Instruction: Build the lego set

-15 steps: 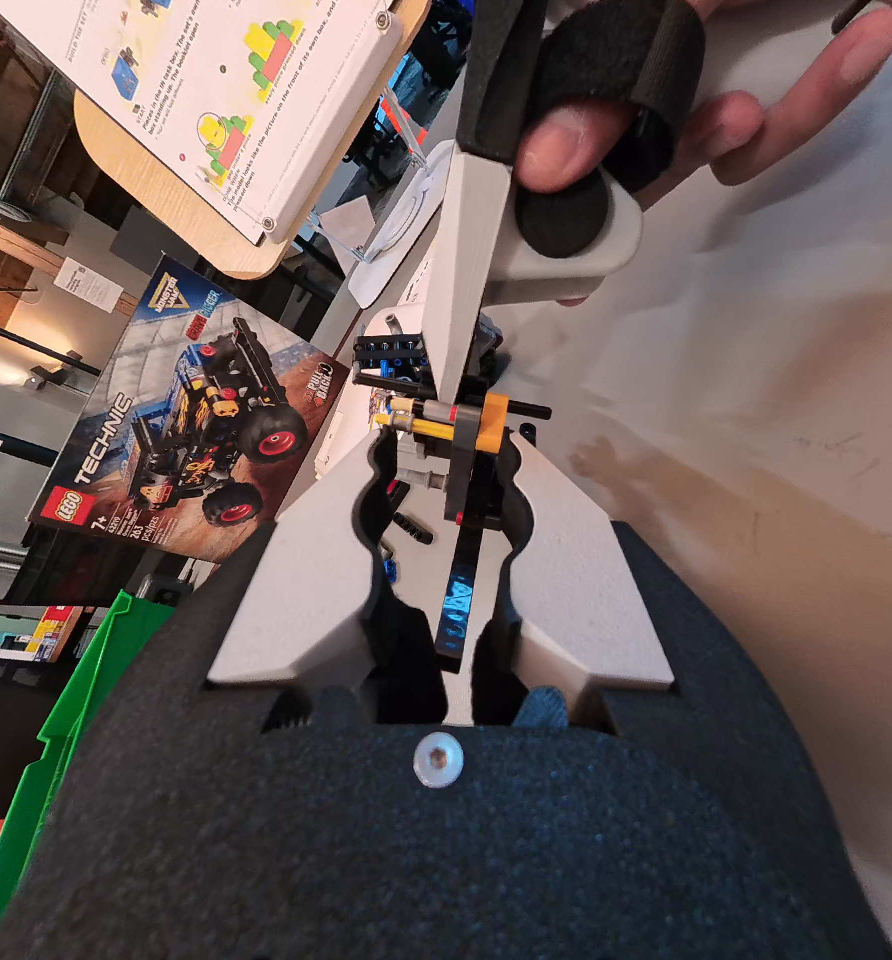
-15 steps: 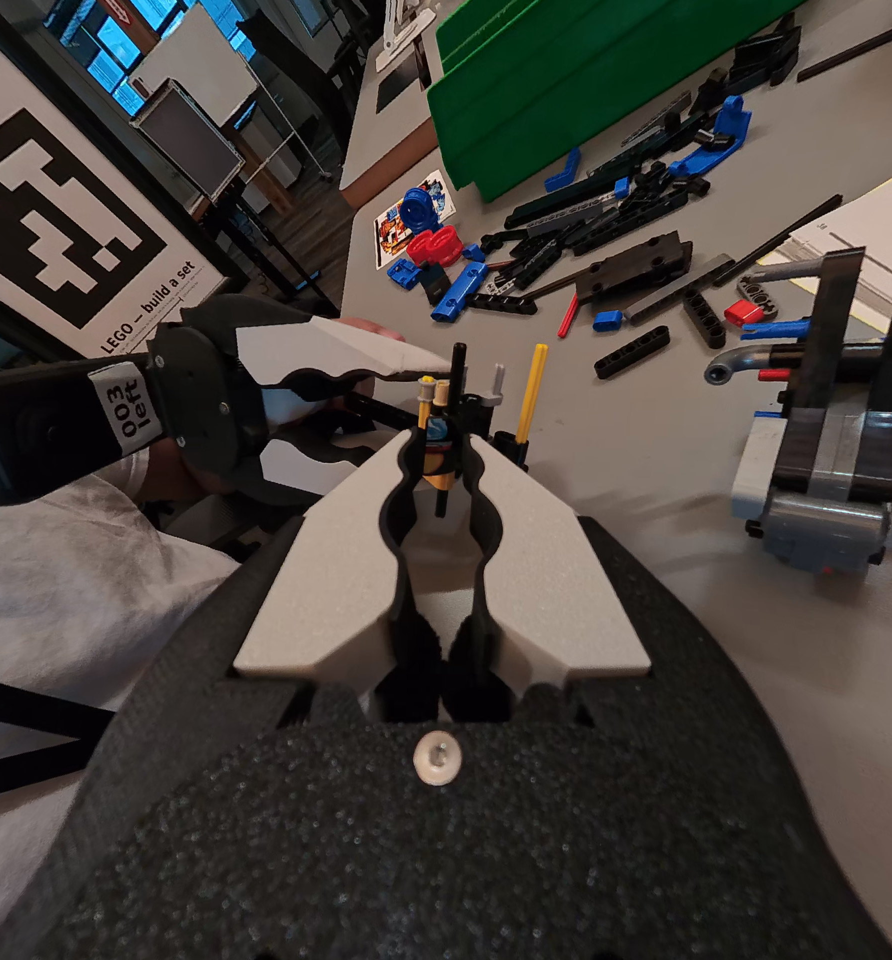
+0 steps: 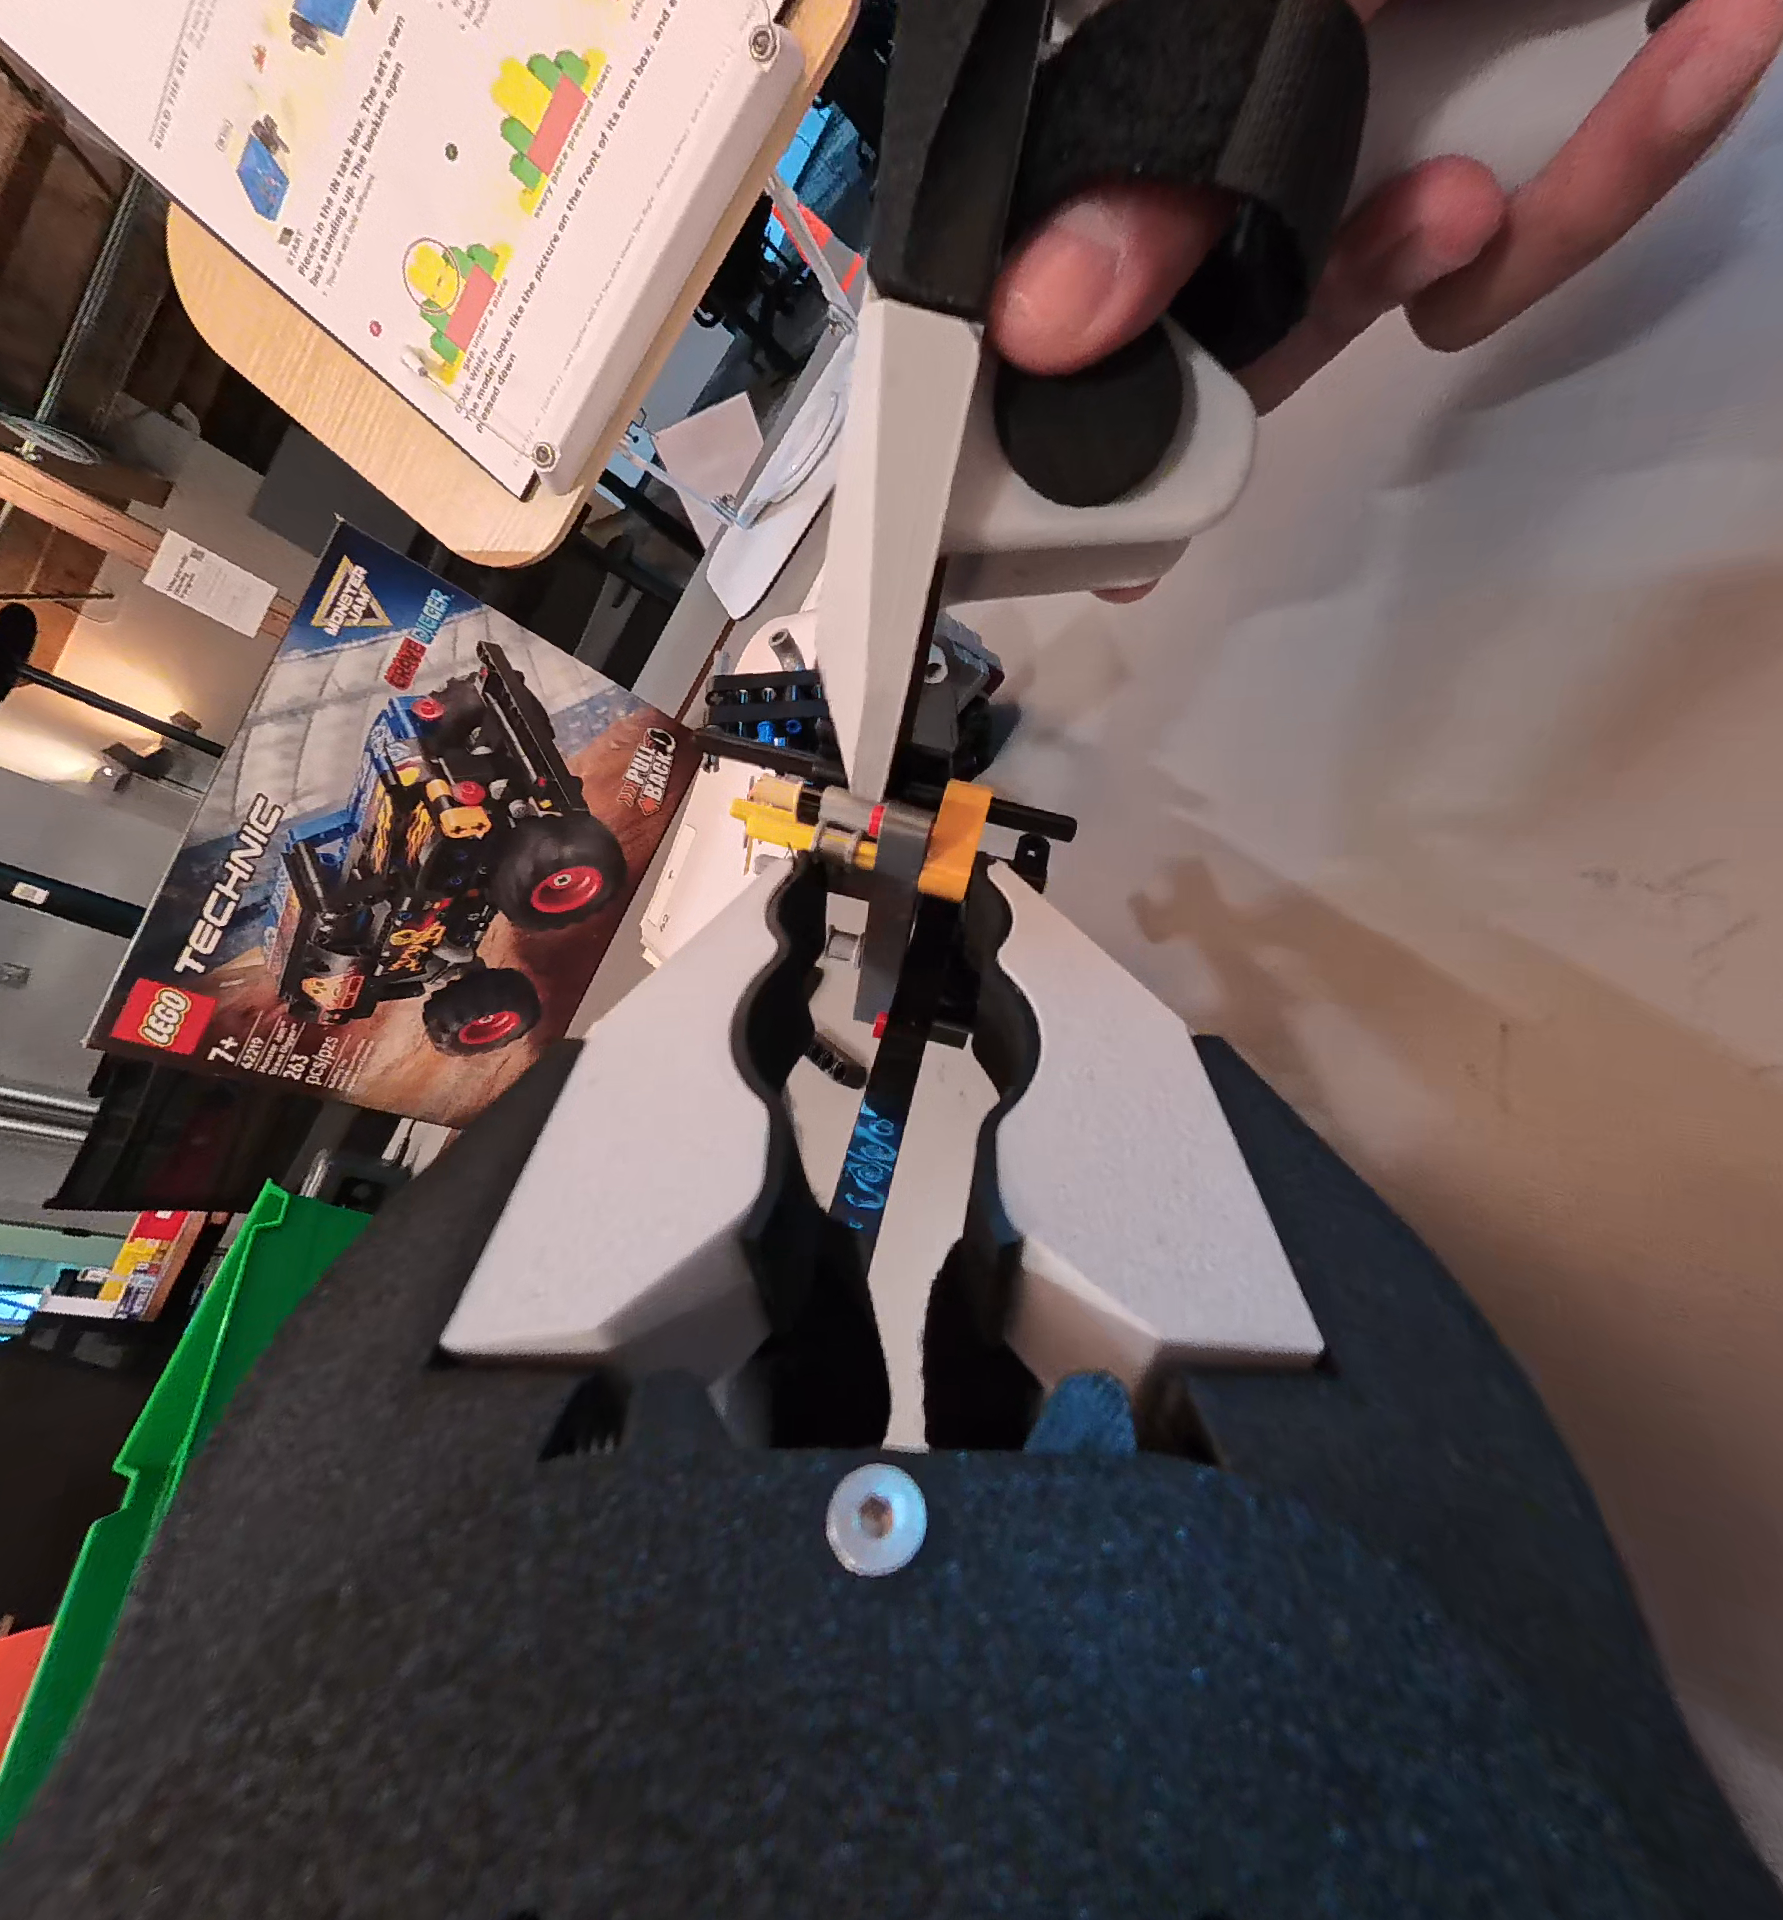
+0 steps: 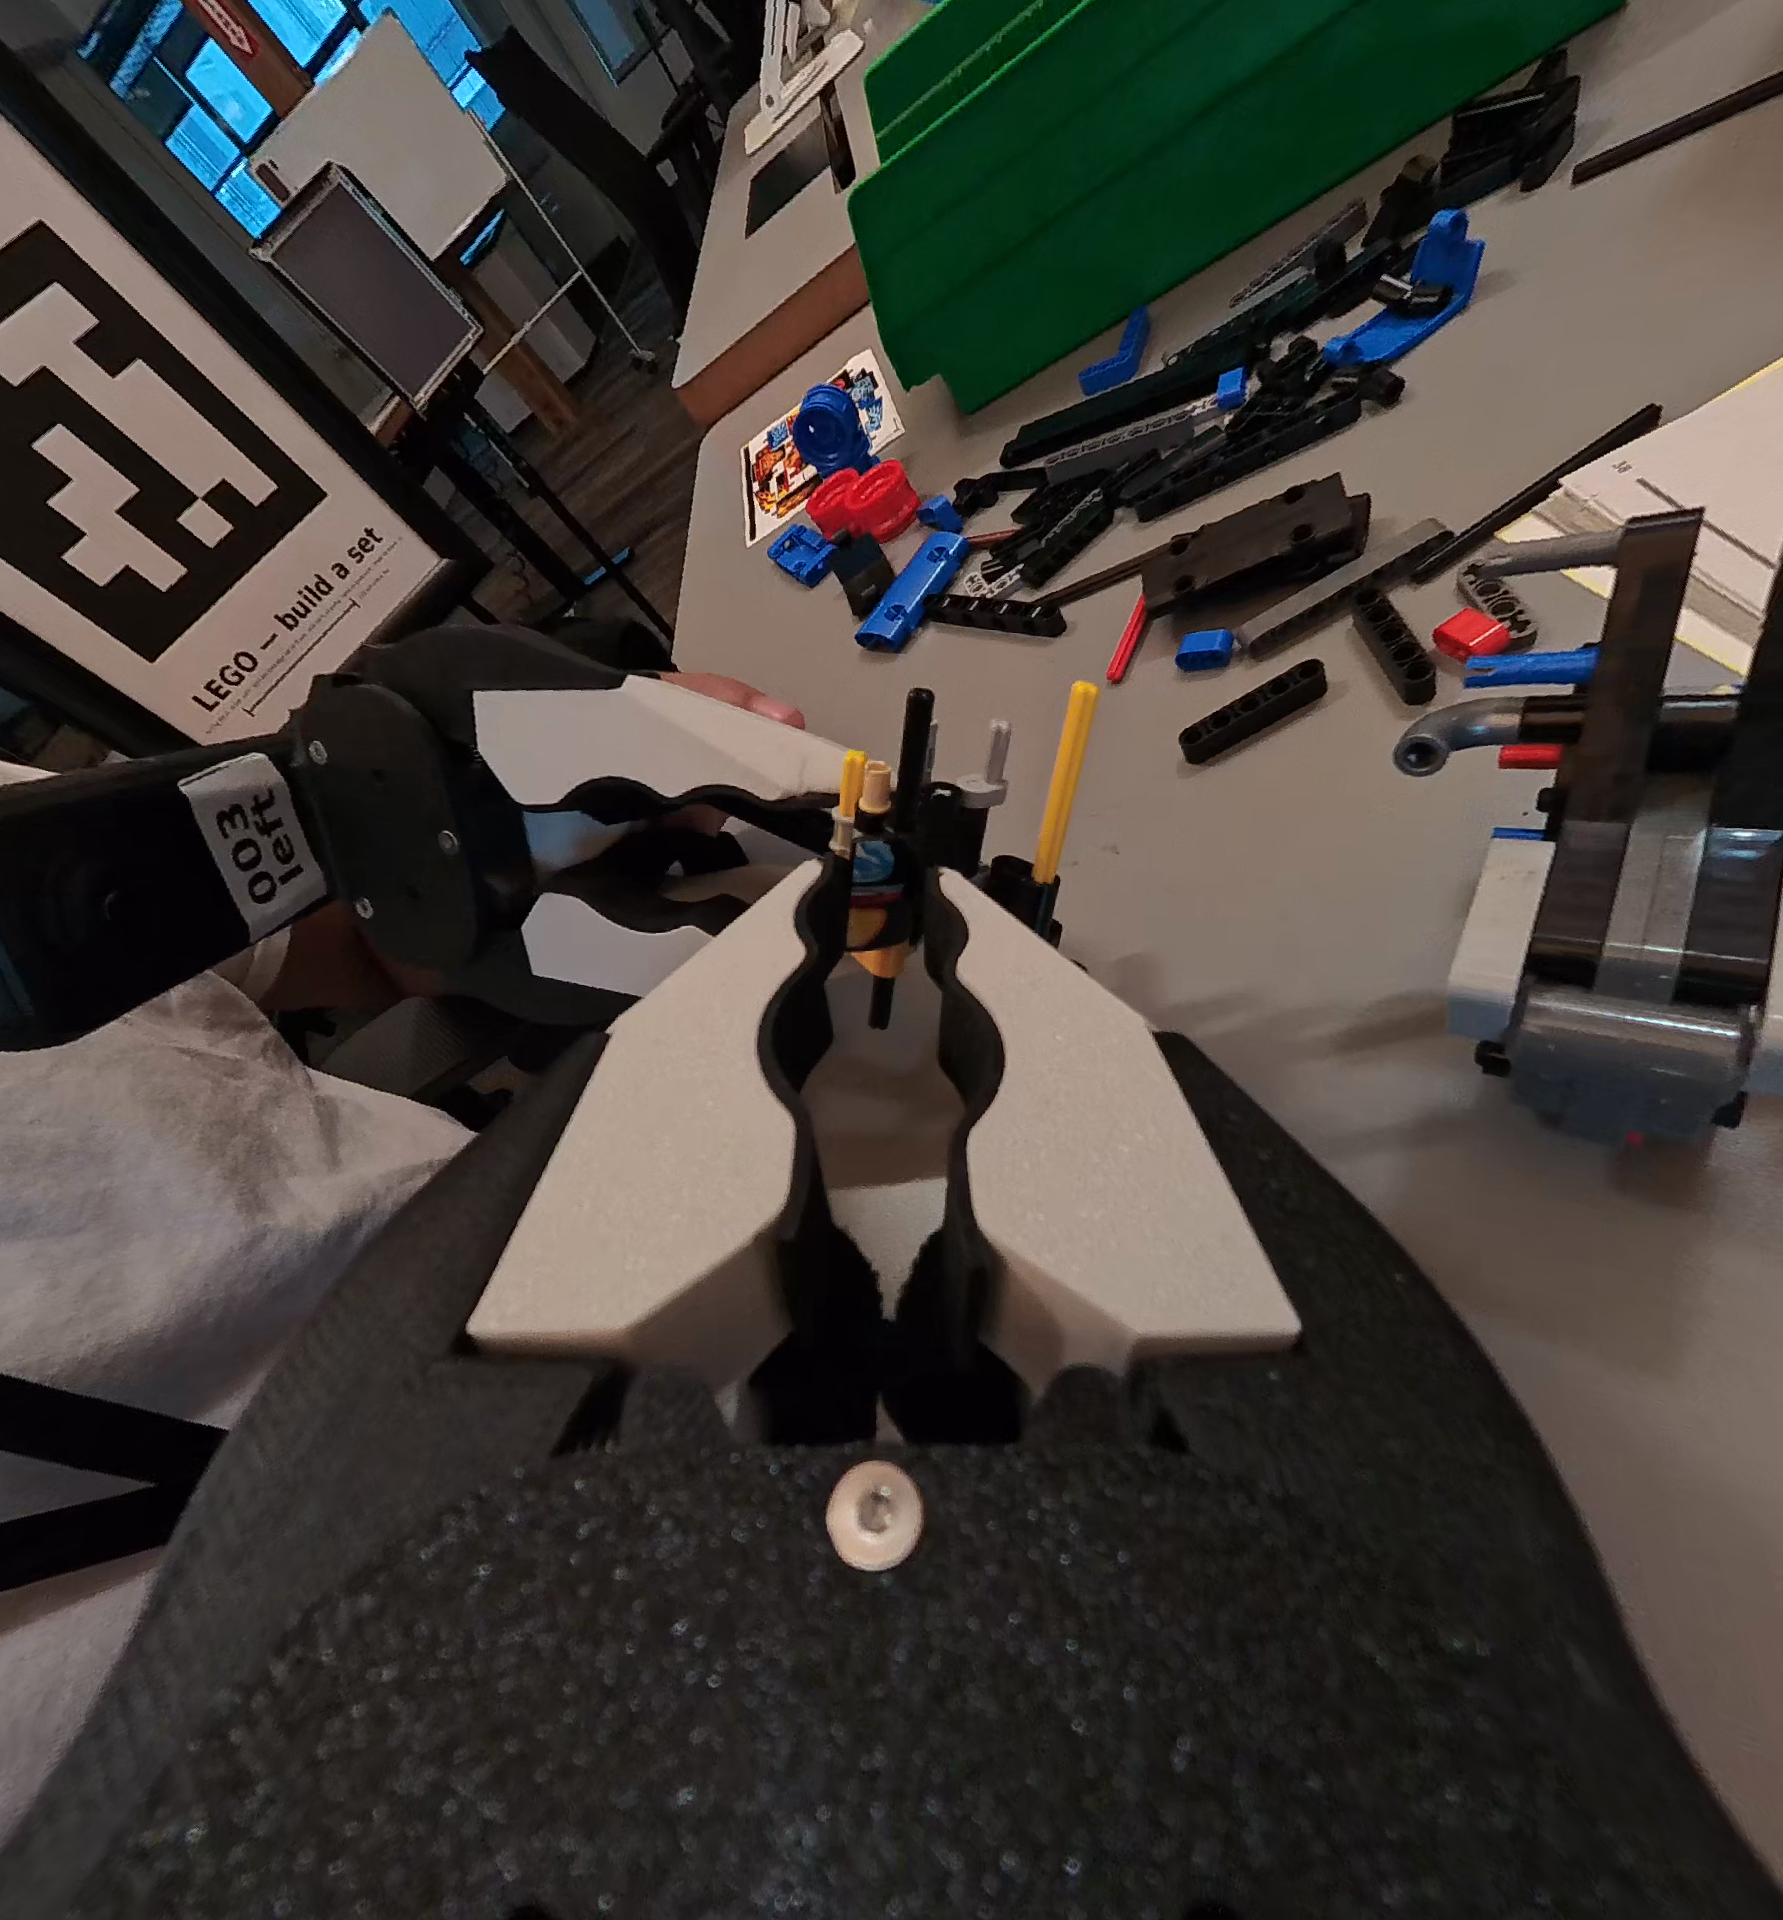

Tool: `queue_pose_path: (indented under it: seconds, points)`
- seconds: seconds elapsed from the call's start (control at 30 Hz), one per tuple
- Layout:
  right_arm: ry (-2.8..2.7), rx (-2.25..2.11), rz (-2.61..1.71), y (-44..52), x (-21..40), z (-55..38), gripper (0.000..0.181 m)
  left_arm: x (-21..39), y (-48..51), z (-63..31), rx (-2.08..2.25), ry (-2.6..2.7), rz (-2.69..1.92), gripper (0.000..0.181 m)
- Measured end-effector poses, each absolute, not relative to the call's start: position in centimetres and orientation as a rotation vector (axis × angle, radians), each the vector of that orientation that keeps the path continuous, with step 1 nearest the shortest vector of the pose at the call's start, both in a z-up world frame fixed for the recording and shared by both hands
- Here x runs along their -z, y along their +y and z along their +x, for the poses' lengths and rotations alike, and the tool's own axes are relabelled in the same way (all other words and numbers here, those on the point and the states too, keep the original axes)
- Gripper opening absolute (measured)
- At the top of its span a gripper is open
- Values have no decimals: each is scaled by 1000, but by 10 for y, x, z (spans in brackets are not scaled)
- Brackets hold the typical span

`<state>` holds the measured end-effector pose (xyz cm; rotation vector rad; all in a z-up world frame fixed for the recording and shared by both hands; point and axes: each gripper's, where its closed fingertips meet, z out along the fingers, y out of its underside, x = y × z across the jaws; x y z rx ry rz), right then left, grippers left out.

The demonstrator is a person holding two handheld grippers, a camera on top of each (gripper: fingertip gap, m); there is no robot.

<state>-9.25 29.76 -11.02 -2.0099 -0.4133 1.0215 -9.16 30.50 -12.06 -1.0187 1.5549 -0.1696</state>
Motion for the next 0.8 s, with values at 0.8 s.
queue_pose_path:
  seconds: [0.8]
  points:
    - [-423,-977,-1938,302,95,-84,30,121,325,-92,203,1442,-1203,22]
